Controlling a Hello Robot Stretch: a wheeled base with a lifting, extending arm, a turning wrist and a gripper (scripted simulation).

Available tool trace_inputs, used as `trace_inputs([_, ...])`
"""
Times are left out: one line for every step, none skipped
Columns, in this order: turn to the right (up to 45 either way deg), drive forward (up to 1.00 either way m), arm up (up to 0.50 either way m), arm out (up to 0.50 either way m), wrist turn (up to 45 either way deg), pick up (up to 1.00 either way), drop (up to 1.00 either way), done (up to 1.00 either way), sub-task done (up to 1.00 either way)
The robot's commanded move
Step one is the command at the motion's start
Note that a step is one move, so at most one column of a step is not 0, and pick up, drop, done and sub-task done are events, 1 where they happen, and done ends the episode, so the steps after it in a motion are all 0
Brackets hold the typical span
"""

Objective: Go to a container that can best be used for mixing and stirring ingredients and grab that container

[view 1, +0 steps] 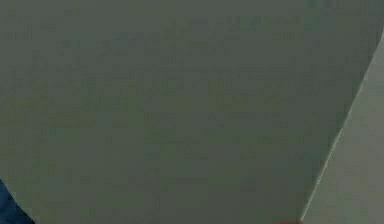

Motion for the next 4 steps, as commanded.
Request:
trace_inputs([-45.0,0.00,0.00,0.00,0.0,0.00,0.00,0.00,0.00])
trace_inputs([-9.0,0.00,0.00,0.00,0.0,0.00,0.00,0.00,0.00])
trace_inputs([-3.0,0.00,0.00,0.00,0.0,0.00,0.00,0.00,0.00])
trace_inputs([0.0,0.10,0.00,0.00,0.0,0.00,0.00,0.00,0.00])
